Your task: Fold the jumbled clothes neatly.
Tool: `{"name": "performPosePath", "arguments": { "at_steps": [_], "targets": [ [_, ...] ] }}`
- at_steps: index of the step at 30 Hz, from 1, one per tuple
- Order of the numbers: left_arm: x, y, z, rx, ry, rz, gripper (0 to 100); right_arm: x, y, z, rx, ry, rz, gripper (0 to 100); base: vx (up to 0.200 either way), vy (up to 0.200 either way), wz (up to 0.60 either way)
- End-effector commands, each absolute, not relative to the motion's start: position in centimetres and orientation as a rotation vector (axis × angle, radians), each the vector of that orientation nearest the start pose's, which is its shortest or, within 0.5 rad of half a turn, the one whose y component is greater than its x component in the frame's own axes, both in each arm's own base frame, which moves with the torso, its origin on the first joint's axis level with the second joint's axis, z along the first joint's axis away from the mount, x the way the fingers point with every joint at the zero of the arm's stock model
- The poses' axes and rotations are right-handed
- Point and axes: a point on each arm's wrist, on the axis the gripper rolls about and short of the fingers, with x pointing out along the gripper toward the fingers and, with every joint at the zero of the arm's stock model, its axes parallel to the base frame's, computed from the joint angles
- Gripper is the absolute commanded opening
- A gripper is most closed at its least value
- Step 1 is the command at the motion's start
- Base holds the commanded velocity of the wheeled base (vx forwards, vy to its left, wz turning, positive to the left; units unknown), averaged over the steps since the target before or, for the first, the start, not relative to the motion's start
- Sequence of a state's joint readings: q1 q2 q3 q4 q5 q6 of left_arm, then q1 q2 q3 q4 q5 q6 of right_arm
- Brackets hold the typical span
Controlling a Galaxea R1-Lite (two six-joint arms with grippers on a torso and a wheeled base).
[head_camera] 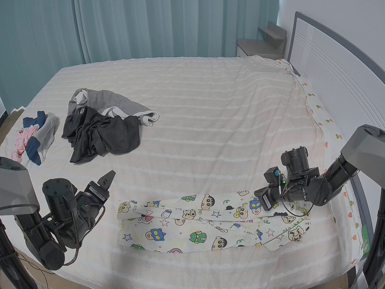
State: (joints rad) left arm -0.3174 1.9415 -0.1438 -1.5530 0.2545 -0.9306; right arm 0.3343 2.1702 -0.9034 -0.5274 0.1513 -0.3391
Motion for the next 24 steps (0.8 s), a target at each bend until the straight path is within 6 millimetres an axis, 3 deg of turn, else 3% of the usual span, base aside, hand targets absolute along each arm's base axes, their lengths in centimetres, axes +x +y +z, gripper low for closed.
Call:
{"name": "performPosePath", "arguments": {
  "at_steps": [1, 2, 3, 6, 7, 8, 9, 18, 20, 21, 24],
  "targets": [
    [23.1, -7.1, 6.9, -0.861, 0.235, 0.042, 100, 33.3, 11.9, 6.0, -0.348, 0.583, 0.566, 0, 0.000, 0.000, 0.00],
    [23.1, -7.1, 6.9, -0.861, 0.235, 0.042, 100, 33.3, 11.9, 6.0, -0.348, 0.583, 0.566, 0, 0.000, 0.000, 0.00],
    [22.9, -7.5, 6.8, -0.853, 0.244, 0.029, 100, 31.7, 11.5, 7.8, -0.338, 0.537, 0.560, 0, 0.000, 0.000, 0.00],
    [22.4, -8.0, 6.6, -0.832, 0.272, 0.010, 100, 29.0, 10.8, 10.3, -0.330, 0.473, 0.558, 0, 0.000, 0.000, 0.00],
    [22.0, -8.4, 6.4, -0.807, 0.286, -0.002, 100, 26.9, 10.1, 11.7, -0.316, 0.435, 0.551, 0, 0.000, 0.000, 0.00],
    [22.0, -8.4, 6.4, -0.807, 0.286, -0.002, 100, 26.9, 10.1, 11.7, -0.316, 0.435, 0.551, 0, 0.000, 0.000, 0.00],
    [21.8, -8.5, 6.3, -0.745, 0.288, 0.001, 100, 24.4, 9.1, 12.9, -0.270, 0.401, 0.529, 0, 0.000, 0.000, 0.00],
    [22.1, -8.8, 5.7, -0.556, 0.297, -0.009, 100, 17.0, 4.7, 16.7, -0.021, 0.213, 0.291, 0, 0.000, 0.000, 0.00],
    [22.2, -8.7, 5.6, -0.540, 0.300, -0.008, 100, 16.6, 4.5, 16.8, -0.014, 0.205, 0.282, 0, 0.000, 0.000, 0.00],
    [23.2, -8.9, 5.9, -0.507, 0.277, -0.024, 100, 14.9, 3.1, 17.6, 0.024, 0.145, 0.226, 0, 0.000, 0.000, 0.00],
    [25.8, -9.3, 5.5, -0.516, 0.321, 0.015, 100, 13.8, 2.0, 17.8, 0.051, 0.109, 0.164, 0, 0.000, 0.000, 0.00]
  ]
}}
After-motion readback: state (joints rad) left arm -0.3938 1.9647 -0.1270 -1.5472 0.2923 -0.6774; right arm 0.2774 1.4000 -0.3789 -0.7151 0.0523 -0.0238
